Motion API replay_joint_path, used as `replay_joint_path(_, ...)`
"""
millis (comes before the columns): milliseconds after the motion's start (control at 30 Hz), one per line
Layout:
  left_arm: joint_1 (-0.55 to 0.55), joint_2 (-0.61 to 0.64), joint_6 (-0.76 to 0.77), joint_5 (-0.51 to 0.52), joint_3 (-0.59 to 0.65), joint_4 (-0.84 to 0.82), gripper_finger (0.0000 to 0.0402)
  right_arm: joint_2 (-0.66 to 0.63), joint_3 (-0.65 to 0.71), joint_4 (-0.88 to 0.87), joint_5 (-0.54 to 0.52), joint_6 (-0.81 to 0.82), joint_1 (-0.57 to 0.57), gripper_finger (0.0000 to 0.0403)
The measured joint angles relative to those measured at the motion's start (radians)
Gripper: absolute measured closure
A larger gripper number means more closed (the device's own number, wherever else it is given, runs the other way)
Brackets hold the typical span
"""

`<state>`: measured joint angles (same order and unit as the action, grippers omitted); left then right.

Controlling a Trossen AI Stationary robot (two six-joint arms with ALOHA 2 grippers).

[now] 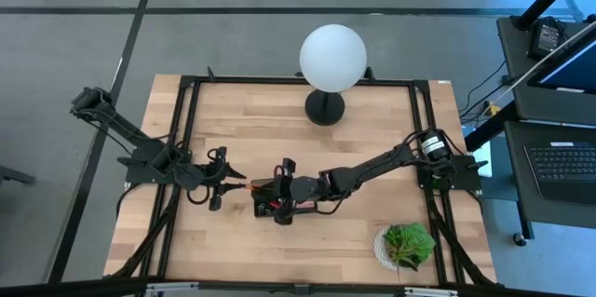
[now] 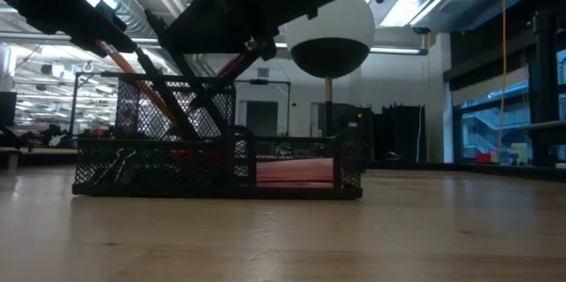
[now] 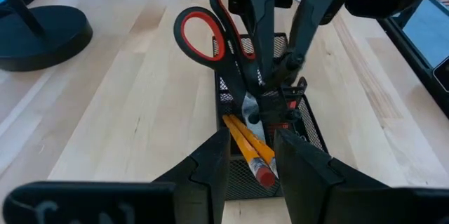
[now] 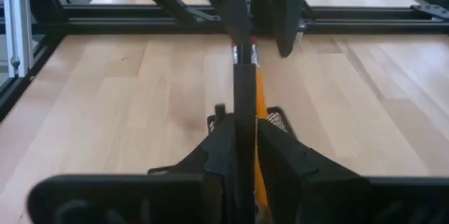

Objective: Pick and place office supplies into organizer
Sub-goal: Put the black pen into the black desk organizer, then return to Home Position

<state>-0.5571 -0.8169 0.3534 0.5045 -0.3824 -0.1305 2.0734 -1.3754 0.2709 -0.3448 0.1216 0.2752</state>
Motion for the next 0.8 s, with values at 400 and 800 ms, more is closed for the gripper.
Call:
replay_joint_path(400,0.000,0.000,0.001,-0.002,0.000,0.000,0.0296,0.003,0.002,-0.006,0.002,0.006,0.000,0.0278)
replay_joint_path(800,0.000,0.060,-0.001,-0.043,0.002,0.015,0.0296,-0.131,0.003,-0.078,-0.001,0.007,0.005,0.0257)
